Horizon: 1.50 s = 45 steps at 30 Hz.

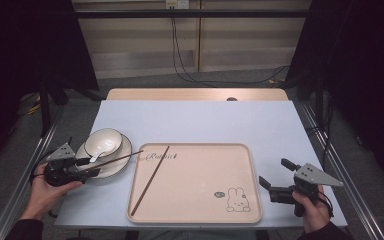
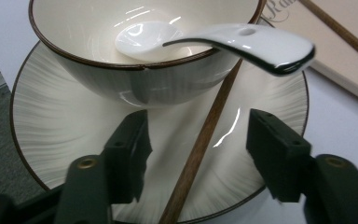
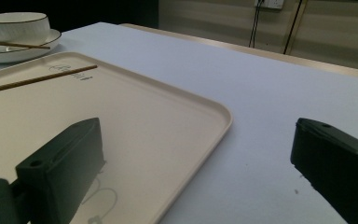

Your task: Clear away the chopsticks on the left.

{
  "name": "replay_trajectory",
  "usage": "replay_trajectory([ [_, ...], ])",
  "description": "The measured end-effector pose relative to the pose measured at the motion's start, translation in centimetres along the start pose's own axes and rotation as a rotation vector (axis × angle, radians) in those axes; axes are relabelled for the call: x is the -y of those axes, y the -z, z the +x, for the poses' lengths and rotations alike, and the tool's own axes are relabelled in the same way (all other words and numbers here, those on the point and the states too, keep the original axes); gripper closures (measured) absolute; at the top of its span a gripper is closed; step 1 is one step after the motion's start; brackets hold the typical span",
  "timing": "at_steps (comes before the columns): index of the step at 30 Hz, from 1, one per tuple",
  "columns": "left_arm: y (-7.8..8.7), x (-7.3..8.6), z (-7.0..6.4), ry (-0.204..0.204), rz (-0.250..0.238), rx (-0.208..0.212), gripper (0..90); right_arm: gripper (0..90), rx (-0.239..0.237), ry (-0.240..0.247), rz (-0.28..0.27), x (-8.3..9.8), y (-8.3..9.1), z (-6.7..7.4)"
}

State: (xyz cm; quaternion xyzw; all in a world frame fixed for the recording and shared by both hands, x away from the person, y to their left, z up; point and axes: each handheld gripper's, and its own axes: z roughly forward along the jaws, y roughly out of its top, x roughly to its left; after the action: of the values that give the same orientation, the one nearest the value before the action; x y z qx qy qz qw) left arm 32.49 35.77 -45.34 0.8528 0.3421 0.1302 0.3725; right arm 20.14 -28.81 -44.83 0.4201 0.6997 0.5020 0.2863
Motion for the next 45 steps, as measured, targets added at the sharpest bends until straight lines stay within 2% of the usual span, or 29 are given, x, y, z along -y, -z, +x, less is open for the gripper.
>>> replay_trajectory([
  [1, -0.1, 0.0, 0.0, 0.007, 0.006, 0.009, 41.9, 2.2, 0.000, 0.000, 0.000, 0.0, 0.0, 0.0],
  [5, -0.3, -0.3, -0.2, -0.016, 0.026, 0.015, 58.6, 2.3, 0.002, 0.003, 0.002, 0.0, -0.1, 0.0],
  [6, -0.4, -0.4, -0.3, -0.009, 0.029, 0.028, 65.5, 2.2, 0.002, 0.002, 0.004, 0.0, -0.1, 0.0],
  [9, -0.4, -0.5, -0.4, -0.001, 0.040, 0.027, 68.0, 2.3, 0.002, 0.002, 0.004, 0.0, -0.1, 0.0],
  [10, -0.5, -0.5, -0.5, -0.005, 0.044, 0.028, 72.8, 2.3, 0.002, 0.000, 0.005, 0.0, -0.1, 0.0],
  [12, -0.5, -0.6, -0.5, -0.004, 0.046, 0.031, 74.3, 2.3, 0.003, -0.001, 0.007, 0.1, -0.1, 0.0],
  [19, -0.5, -0.7, -1.0, -0.021, 0.067, 0.073, 82.7, 2.6, 0.004, -0.004, 0.011, 0.1, -0.1, 0.0],
  [20, -0.5, -0.7, -1.1, -0.022, 0.068, 0.092, 84.4, 2.6, 0.005, -0.004, 0.011, 0.1, -0.1, 0.0],
  [21, -0.4, -0.8, -1.1, -0.030, 0.077, 0.081, 84.4, 2.6, 0.005, -0.004, 0.011, 0.1, -0.1, 0.0],
  [23, -0.5, -0.9, -1.3, -0.025, 0.082, 0.098, 84.5, 2.6, 0.005, -0.002, 0.009, 0.1, -0.1, -0.1],
  [25, -0.3, -1.0, -1.3, -0.029, 0.083, 0.088, 84.7, 2.6, 0.004, -0.001, 0.010, 0.1, -0.1, 0.0],
  [30, 0.1, -0.9, -1.9, 0.015, 0.065, 0.111, 84.8, 2.6, 0.001, -0.003, 0.006, 0.1, -0.1, 0.0],
  [38, 0.6, -1.4, -2.4, 0.047, 0.018, 0.127, 84.7, 2.6, 0.001, -0.006, 0.003, 0.0, -0.1, 0.0],
  [42, 0.8, -1.6, -3.0, 0.047, 0.028, 0.135, 84.7, 2.6, 0.004, -0.005, 0.001, 0.0, -0.1, 0.0],
  [45, 0.9, -1.9, -3.3, 0.083, 0.012, 0.144, 84.7, 2.6, -0.001, -0.003, 0.002, 0.0, -0.1, 0.0],
])
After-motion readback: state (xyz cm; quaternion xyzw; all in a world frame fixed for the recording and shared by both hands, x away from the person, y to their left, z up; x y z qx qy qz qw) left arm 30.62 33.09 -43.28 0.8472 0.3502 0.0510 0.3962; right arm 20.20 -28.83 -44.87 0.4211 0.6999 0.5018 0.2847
